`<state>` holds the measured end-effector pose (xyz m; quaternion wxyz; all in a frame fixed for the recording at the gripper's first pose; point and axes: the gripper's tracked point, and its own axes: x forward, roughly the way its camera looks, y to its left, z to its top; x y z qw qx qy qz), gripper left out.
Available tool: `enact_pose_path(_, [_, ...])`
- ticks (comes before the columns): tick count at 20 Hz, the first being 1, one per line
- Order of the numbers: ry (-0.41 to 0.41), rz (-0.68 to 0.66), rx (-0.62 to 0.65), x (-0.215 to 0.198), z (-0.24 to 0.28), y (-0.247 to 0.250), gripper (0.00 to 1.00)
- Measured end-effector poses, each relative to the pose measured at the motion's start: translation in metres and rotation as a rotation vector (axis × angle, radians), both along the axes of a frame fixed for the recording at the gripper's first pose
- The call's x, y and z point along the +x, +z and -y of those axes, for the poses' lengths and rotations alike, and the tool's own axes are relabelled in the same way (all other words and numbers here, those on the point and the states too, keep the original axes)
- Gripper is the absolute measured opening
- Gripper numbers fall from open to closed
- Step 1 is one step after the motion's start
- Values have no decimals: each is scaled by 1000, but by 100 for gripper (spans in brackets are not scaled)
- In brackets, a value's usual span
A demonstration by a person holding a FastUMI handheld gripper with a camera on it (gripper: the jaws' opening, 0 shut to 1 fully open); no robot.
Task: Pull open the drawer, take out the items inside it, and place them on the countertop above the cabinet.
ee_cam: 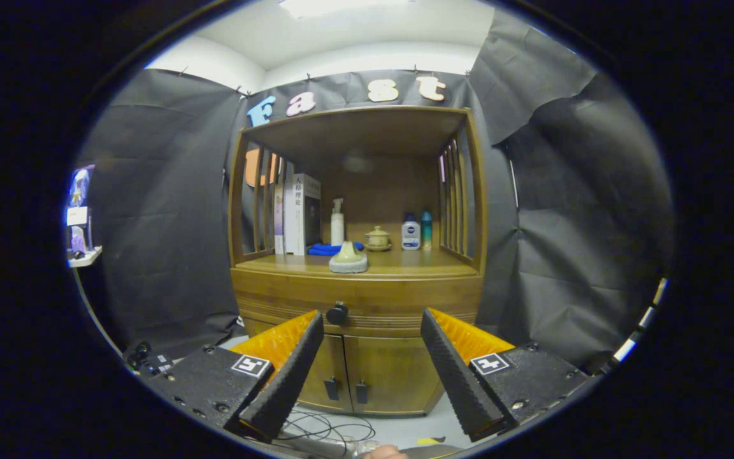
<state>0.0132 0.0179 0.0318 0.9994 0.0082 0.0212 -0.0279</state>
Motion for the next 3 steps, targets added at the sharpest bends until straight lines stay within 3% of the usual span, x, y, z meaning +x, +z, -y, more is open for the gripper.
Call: enact_pose_path(3, [-5, 46, -46, -11, 12, 3, 99])
